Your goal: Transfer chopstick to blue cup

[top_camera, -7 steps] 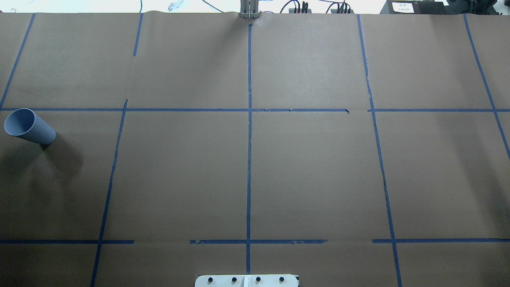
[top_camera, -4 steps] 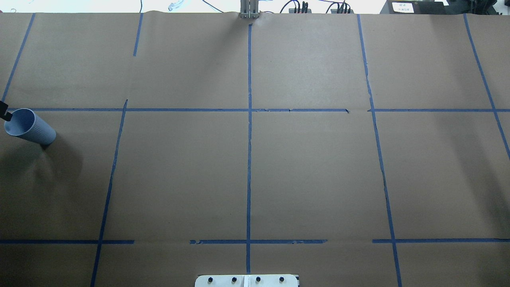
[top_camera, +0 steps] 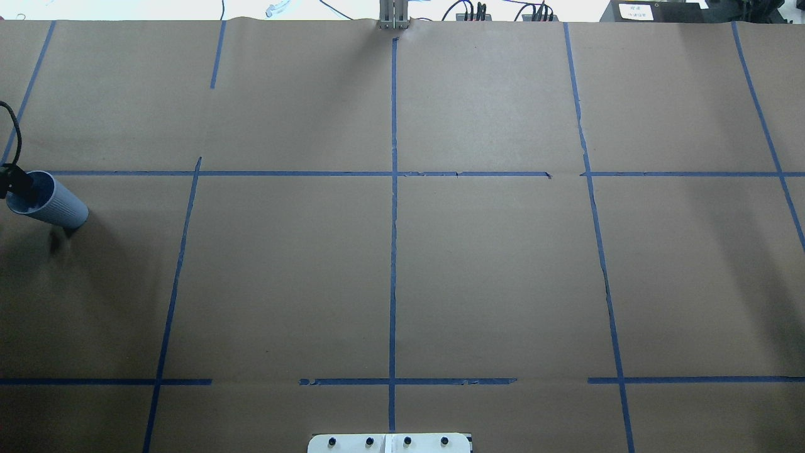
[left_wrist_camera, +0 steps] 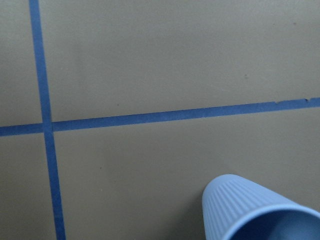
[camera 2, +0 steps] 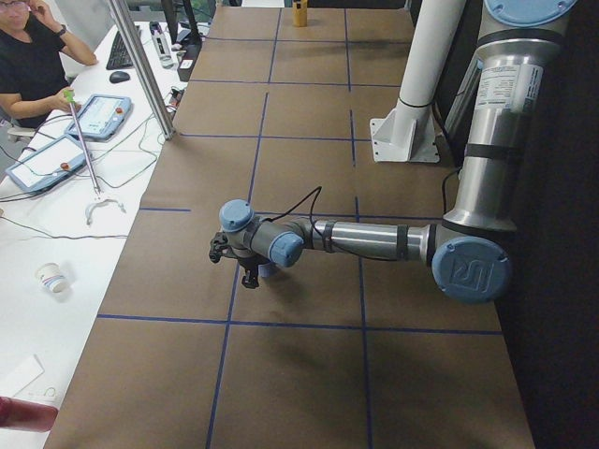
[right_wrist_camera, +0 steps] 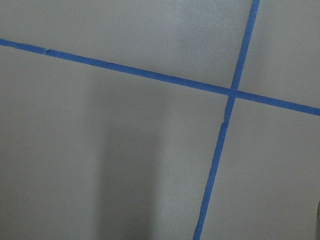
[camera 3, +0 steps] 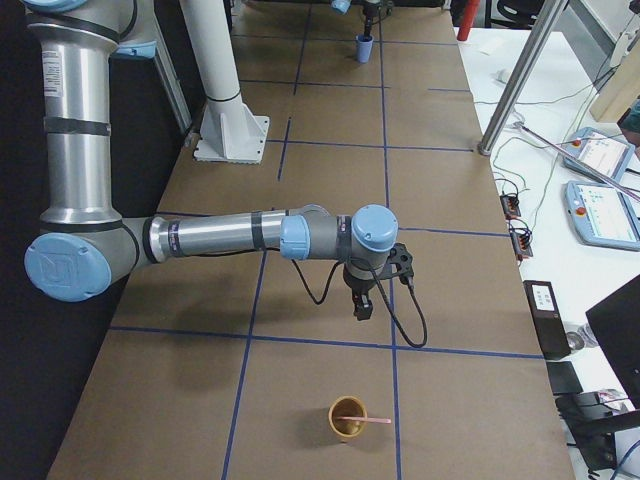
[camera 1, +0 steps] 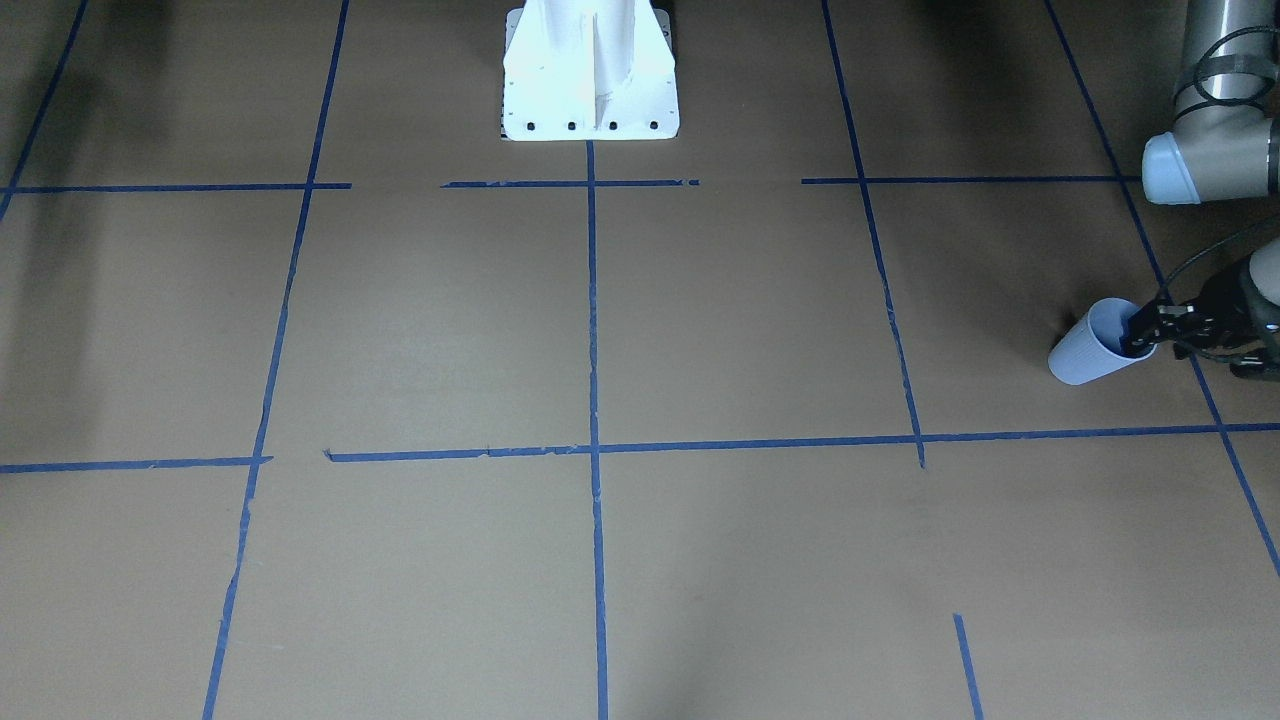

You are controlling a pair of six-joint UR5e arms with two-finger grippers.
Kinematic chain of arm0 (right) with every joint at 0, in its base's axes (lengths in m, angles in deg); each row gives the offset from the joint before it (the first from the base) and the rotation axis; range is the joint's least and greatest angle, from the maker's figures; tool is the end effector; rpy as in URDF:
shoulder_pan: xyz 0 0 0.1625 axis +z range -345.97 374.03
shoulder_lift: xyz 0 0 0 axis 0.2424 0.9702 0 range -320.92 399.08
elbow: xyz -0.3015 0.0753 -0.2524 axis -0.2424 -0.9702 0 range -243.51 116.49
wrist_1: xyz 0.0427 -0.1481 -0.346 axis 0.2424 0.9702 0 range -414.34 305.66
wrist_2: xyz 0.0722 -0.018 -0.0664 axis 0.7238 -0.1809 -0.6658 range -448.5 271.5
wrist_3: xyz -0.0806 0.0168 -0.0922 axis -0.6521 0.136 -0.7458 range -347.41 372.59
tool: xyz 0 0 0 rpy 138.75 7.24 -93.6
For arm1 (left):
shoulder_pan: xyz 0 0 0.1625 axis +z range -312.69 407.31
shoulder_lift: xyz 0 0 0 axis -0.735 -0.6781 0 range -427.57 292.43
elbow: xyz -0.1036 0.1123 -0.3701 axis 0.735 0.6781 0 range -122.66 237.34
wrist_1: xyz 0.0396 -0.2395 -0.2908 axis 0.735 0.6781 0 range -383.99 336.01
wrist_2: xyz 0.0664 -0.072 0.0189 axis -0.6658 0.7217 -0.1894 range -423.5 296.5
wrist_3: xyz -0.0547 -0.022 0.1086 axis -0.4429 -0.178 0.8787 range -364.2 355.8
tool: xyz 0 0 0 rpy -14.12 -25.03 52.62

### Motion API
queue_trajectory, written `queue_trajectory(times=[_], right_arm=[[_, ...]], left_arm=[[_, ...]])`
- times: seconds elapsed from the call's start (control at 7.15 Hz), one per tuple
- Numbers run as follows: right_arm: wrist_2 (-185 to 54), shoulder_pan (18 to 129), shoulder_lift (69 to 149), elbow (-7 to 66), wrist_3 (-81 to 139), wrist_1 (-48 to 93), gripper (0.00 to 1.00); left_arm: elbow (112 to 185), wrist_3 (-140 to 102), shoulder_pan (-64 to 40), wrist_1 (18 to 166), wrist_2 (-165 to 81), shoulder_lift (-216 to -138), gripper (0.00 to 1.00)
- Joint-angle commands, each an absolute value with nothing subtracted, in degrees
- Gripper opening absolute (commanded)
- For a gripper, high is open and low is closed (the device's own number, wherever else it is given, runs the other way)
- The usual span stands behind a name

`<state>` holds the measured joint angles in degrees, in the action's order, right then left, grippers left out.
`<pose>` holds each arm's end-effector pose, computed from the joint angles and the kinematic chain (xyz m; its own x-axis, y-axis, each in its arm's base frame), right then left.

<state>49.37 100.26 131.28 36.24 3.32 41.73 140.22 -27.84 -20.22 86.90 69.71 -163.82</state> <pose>0.0128 -0.4398 0.5962 0.6488 -0.2230 0.7275 0.1724 0.9743 0.1450 0.1548 -0.5016 0.6163 0.6789 0.1055 -0.7266 -0.0949 0.9939 0.0557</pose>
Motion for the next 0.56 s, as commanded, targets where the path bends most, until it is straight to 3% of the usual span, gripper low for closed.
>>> queue_trajectory(times=[0.0, 0.42], right_arm=[[49.7, 100.2, 131.1, 36.2, 3.4, 41.7, 1.0], [49.8, 100.2, 130.6, 36.2, 3.4, 41.7, 1.0]], left_arm=[[141.3, -39.0, -16.3, 87.5, 70.1, -167.9, 0.0], [148.2, -70.9, -6.6, 86.8, 69.7, -185.3, 0.0]])
